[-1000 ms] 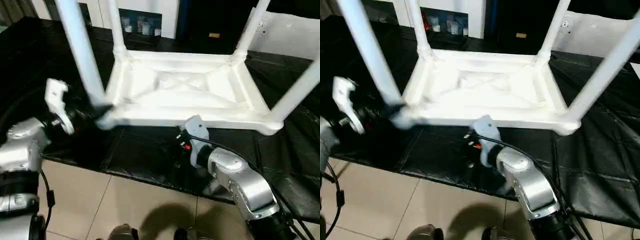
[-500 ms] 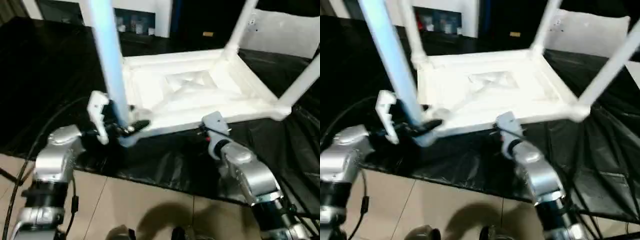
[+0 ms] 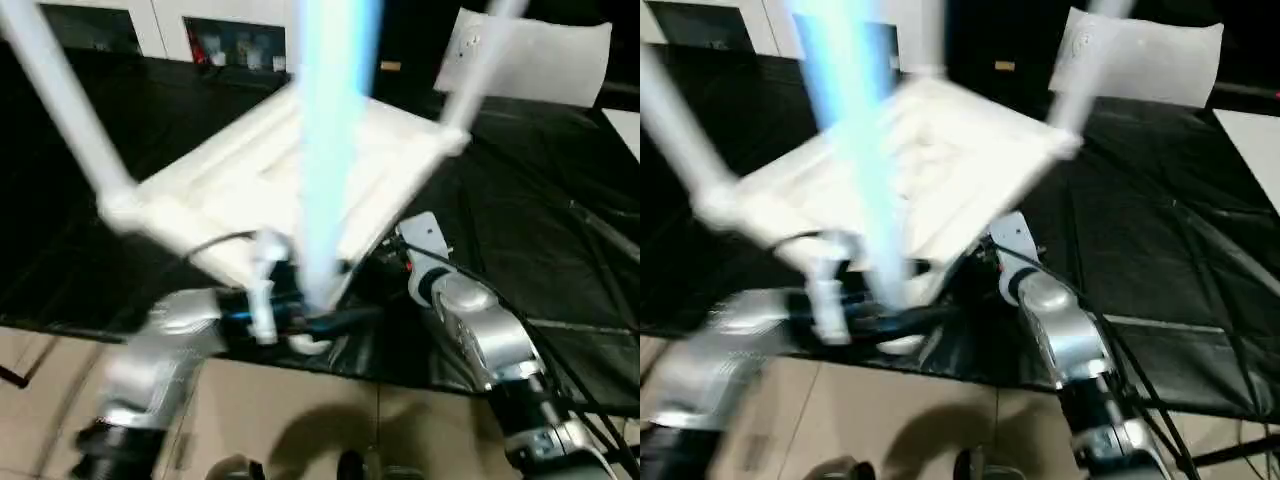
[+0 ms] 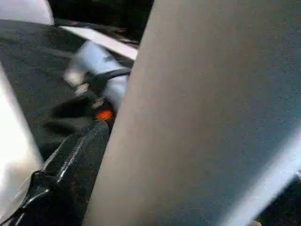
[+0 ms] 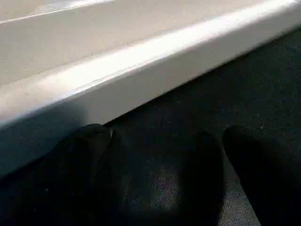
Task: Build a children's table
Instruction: Rotate table base
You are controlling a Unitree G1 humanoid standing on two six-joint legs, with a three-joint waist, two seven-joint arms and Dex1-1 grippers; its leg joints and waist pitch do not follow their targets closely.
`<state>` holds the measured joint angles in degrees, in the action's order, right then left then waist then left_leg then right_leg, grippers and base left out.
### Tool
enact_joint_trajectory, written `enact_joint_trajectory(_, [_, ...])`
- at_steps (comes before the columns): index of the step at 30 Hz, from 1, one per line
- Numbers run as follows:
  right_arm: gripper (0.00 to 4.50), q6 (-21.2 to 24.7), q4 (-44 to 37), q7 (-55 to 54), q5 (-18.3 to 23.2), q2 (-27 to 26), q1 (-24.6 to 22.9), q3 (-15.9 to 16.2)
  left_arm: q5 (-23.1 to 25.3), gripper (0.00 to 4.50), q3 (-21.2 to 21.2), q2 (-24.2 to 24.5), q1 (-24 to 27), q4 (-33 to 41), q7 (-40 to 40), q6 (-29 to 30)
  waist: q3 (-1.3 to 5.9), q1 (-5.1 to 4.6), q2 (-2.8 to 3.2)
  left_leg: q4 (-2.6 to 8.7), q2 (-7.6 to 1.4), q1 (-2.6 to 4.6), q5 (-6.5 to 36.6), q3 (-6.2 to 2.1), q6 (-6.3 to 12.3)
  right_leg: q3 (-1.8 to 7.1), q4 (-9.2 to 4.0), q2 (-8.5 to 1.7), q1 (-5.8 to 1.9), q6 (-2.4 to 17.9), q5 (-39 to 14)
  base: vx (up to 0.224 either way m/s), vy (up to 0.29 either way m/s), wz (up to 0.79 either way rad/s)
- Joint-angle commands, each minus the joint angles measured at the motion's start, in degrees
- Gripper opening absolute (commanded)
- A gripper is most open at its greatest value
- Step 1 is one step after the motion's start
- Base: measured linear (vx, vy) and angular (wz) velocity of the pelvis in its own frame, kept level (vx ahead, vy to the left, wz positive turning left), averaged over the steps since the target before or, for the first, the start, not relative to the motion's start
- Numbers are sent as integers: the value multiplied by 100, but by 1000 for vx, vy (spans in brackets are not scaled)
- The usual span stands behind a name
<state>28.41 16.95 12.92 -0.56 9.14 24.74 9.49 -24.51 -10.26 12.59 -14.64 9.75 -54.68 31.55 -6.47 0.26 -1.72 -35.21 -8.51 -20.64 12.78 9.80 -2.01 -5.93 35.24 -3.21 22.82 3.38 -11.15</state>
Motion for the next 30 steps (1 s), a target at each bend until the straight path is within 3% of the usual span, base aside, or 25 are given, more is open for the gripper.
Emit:
enact_joint_trajectory(1, [450, -253, 79, 144, 36, -208, 152, 256, 121, 436, -401, -335, -291, -87, 199, -122, 388, 49, -2, 462, -500, -14, 463, -190, 168, 515, -490, -670, -366, 904, -1394, 0, 0, 0])
enact_joint_trajectory(2, [450, -270, 101, 126, 21, -213, 161, 246, 177, 436, -397, -393, -345, -171, 269, -185, 398, 61, -3, 452, -495, 7, 456, -183, 168, 514, -491, -669, -359, 906, -1375, 0, 0, 0])
enact_joint_trajectory(3, [450, -331, 188, 72, -32, -235, 196, 206, 355, 436, -382, -569, -504, -423, 507, -380, 400, 49, 7, 450, -488, -29, 416, -189, 194, 513, -495, -668, -380, 902, -1318, 0, 0, 0])
enact_joint_trajectory(4, [450, -351, 223, 46, -48, -237, 204, 177, 486, 436, -329, -659, -633, -655, 685, -521, 420, 53, -17, 434, -483, -15, 374, -184, 220, 517, -483, -666, -383, 912, -1207, 0, 0, 0])
enact_joint_trajectory(8, [450, -447, 254, 34, -22, -187, 131, 56, 702, 436, -134, -856, -989, -1194, 1070, -932, 458, 62, -15, 412, -478, -19, 222, -188, 341, 511, -457, -670, -401, 933, -910, 0, 0, 0])
enact_joint_trajectory(14, [450, -659, 159, -330, -140, 31, -208, -305, 945, 436, 88, -1028, -1269, -1609, 1620, -1413, 493, 139, 17, 396, -514, 18, -71, -176, 509, 506, -387, -663, -387, 1169, -305, 0, 0, 0])
enact_joint_trajectory(16, [450, -740, -205, -289, -48, 102, -466, -487, 980, 436, 151, -996, -1081, -1446, 1748, -1442, 490, 173, 6, 398, -523, 17, -43, -171, 543, 507, -380, -666, -394, 1198, -226, 0, 0, 0])
enact_joint_trajectory(17, [450, -747, -483, -256, 32, 108, -641, -599, 971, 436, 149, -955, -893, -1278, 1779, -1369, 486, 187, 75, 396, -523, 16, 48, -172, 531, 507, -391, -668, -400, 1204, -284, 0, 0, 0])
enact_joint_trajectory(19, [450, -822, -967, -193, 228, 65, -918, -767, 901, 436, 113, -894, -465, -880, 1792, -1239, 485, 196, 40, 414, -549, -25, 227, -182, 532, 506, -414, -696, -435, 1101, -499, 0, 0, 0])
enact_joint_trajectory(22, [450, -829, -1509, -346, 450, -90, -1183, -1000, 833, 436, -2, -779, 87, -380, 1781, -1152, 475, 180, 90, 421, -521, 8, 393, -160, 506, 500, -481, -656, -379, 995, -978, 0, 0, 0])
enact_joint_trajectory(25, [450, -261, -2312, -214, 735, -131, -1547, -1024, 784, 436, 75, -731, 684, 205, 1997, -1173, 445, 179, 129, 457, -536, 27, 641, -172, 423, 492, -528, -609, -343, 870, -1371, 0, 0, 0])
enact_joint_trajectory(30, [450, -279, -2966, -121, 781, -113, -1933, -890, 838, 436, 211, -737, 1167, 828, 2334, -1187, 417, 169, 120, 484, -514, 20, 1006, -185, 267, 482, -616, -600, -323, 569, -2059, 0, 0, 0])
